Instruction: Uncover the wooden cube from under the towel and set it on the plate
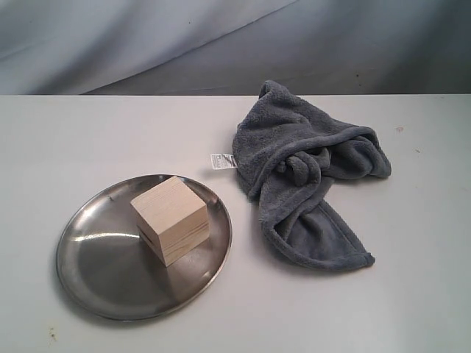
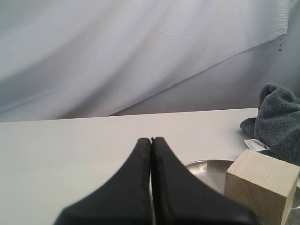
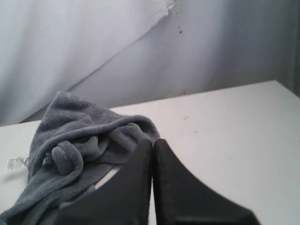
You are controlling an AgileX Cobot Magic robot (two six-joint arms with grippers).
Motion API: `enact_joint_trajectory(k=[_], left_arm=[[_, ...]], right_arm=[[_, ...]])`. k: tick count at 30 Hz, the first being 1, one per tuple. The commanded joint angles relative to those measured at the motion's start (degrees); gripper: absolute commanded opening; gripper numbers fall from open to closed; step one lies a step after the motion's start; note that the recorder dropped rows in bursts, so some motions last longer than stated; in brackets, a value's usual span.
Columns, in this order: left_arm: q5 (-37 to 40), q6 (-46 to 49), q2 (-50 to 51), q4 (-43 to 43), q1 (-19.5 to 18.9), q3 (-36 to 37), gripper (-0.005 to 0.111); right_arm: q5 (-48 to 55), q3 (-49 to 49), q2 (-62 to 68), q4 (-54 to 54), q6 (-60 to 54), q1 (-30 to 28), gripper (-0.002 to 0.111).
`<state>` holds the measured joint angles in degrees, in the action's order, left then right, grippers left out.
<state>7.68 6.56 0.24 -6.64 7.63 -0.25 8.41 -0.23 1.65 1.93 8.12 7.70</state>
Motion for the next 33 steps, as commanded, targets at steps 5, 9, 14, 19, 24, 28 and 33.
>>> enact_joint_trajectory(k=[5,9,14,19,24,28,33], left_arm=[[-0.1,-0.1,-0.2,-0.1,0.3,0.3,0.000],[-0.1,-0.1,-0.2,-0.1,0.3,0.3,0.000],[-0.1,-0.1,-0.2,-0.1,0.3,0.3,0.000],[-0.1,-0.1,-0.2,-0.1,0.3,0.3,0.000],[-0.1,-0.1,-0.2,-0.1,0.3,0.3,0.000],[-0.1,-0.1,-0.2,-0.1,0.3,0.3,0.000],[-0.1,-0.1,-0.2,-0.1,0.3,0.3,0.000]], right_arm=[[-0.6,0.2,-1.6,2.7,-7.4,-0.6,0.000],[-0.7,0.2,-1.6,2.7,-8.5,-0.6,0.000],[-0.7,0.2,-1.6,2.8,-9.9,-0.6,0.000],[-0.7,0.2,-1.6,2.8,-10.3,-0.6,0.000],[-0.7,0.2,-1.6,2.8,-10.1,-0.5,0.000],[-0.7,0.2,-1.6,2.8,-10.1,-0.5,0.000],[-0.7,0.2,-1.6,2.8,-10.1,-0.5,0.000]])
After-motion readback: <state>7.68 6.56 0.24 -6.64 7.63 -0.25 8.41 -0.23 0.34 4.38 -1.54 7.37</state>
